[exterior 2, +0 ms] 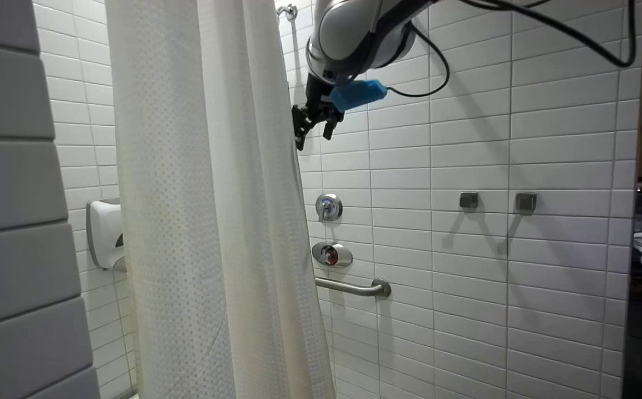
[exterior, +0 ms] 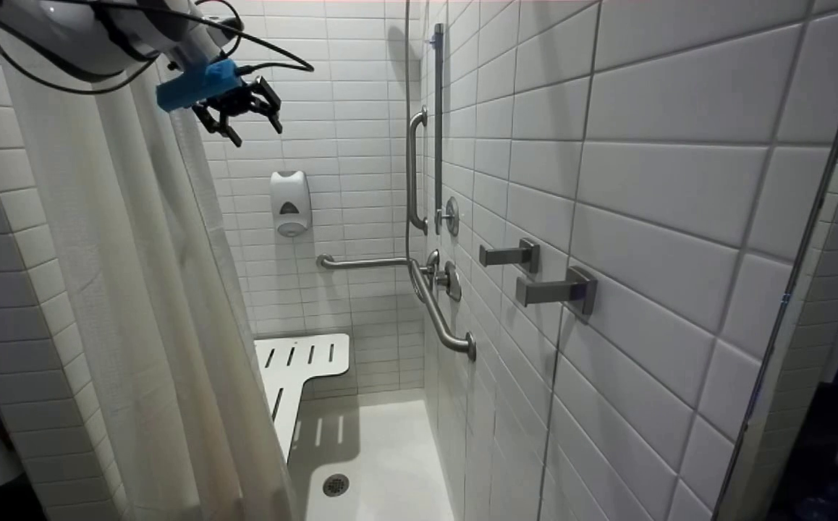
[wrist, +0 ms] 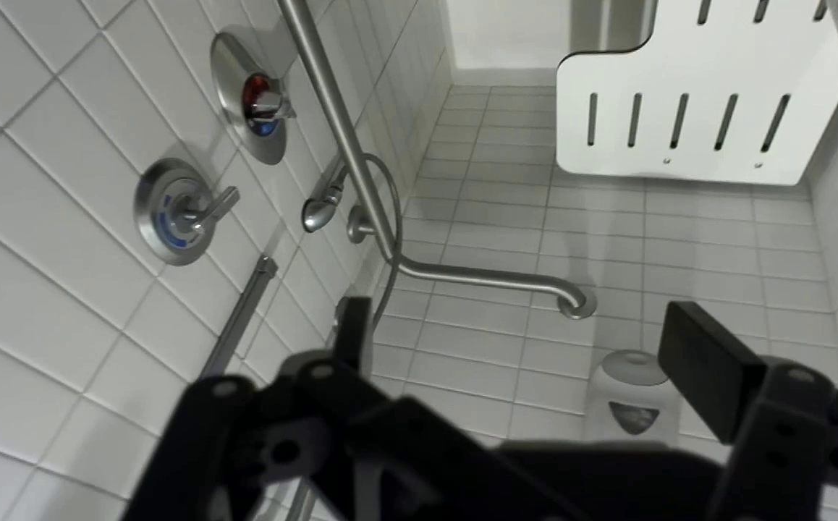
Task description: Open the shower
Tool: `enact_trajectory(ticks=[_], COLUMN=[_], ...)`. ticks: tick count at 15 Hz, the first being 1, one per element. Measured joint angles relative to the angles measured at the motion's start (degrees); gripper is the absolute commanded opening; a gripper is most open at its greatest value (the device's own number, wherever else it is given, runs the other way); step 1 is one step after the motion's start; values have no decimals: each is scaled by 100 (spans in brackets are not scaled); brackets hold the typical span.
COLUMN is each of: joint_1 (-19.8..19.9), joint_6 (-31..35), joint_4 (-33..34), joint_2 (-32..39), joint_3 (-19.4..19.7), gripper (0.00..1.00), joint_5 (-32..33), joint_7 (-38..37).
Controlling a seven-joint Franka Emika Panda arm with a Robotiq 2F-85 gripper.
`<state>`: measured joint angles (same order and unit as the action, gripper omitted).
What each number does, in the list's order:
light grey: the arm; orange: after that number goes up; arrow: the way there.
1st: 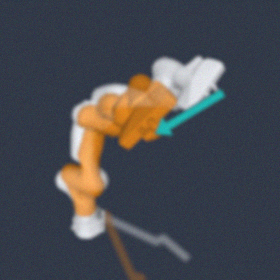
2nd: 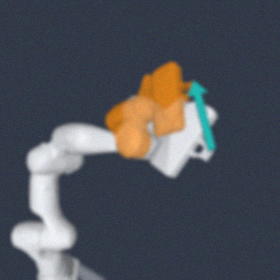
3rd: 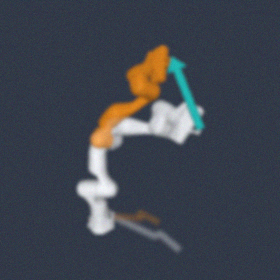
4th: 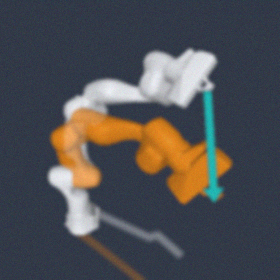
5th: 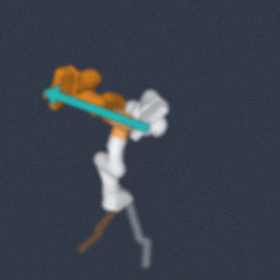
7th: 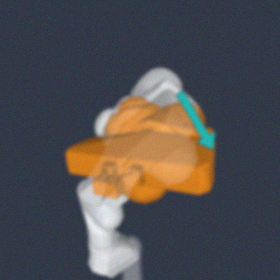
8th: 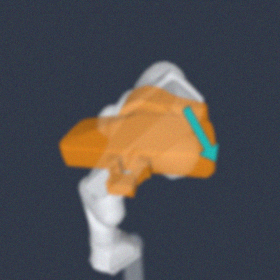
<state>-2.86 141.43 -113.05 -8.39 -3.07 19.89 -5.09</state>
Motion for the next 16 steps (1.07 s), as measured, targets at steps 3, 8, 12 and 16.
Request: enact_trajectory(ticks=[3,8,12,16], joint_1=[269,683,775,739], joint_6=[474,1585,2425,2946], joint_4=[-417,-1011,-1324,-1524], joint_2=[-487,-1197,-1618,-1940], joint_3=[29,-25,-41,-72], gripper=[100,100,100,100], joint_5=[204,451,712,821], joint_7=[-366,-707,-814,-790])
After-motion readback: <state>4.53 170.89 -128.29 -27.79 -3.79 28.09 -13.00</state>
